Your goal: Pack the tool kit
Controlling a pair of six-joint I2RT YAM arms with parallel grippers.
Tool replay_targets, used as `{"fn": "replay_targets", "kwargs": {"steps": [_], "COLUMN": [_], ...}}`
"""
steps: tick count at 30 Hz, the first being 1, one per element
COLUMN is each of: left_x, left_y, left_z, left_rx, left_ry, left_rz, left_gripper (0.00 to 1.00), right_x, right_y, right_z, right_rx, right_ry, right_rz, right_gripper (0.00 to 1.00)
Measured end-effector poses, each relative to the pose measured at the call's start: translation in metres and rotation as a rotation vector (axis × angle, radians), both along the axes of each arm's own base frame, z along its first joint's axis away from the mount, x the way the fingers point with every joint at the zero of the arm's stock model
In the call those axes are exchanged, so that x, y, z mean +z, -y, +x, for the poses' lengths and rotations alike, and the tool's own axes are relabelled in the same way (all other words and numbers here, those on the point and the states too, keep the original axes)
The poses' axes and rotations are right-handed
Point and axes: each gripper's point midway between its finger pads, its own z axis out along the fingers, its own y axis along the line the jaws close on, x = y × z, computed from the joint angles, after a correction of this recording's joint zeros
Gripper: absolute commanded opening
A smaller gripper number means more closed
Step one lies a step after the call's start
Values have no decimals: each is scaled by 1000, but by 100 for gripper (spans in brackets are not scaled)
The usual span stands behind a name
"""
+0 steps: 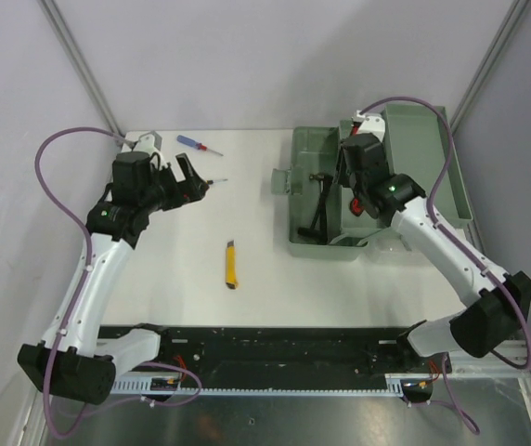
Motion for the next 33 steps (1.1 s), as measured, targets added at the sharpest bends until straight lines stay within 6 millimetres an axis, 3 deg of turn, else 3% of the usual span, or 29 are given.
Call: {"fn": "replay_targets", "kwargs": {"steps": [10,15,18,25,30,33], "left_x": [-7,-10,-13,-15,-15,-15], "left_y": [17,20,22,22,22,22], "left_z": [-2,-2,-1,0,0,0], "left_rx": [-84,-102,-107,-110,-113,-114], "left_ry": [-36,-50,-59,-65,-63,-63], "left_rz": [-44,-53,-55,-56,-50,-49], "left_gripper": [99,99,99,99,99,99], "right_x": [-59,-97,-112,-115,-112,-96], "right_y": [63,73,69,67,67,65], "right_z": [64,81,85,89,88,84], "right_rx": [-105,-80,-49,-48,-65,-71], "right_ry": [-97,-174,-203,-198,-190,-158], "right_rz": [-75,-103,-112,-108,-103,-99], "right_gripper": [1,10,21,62,76,79]}}
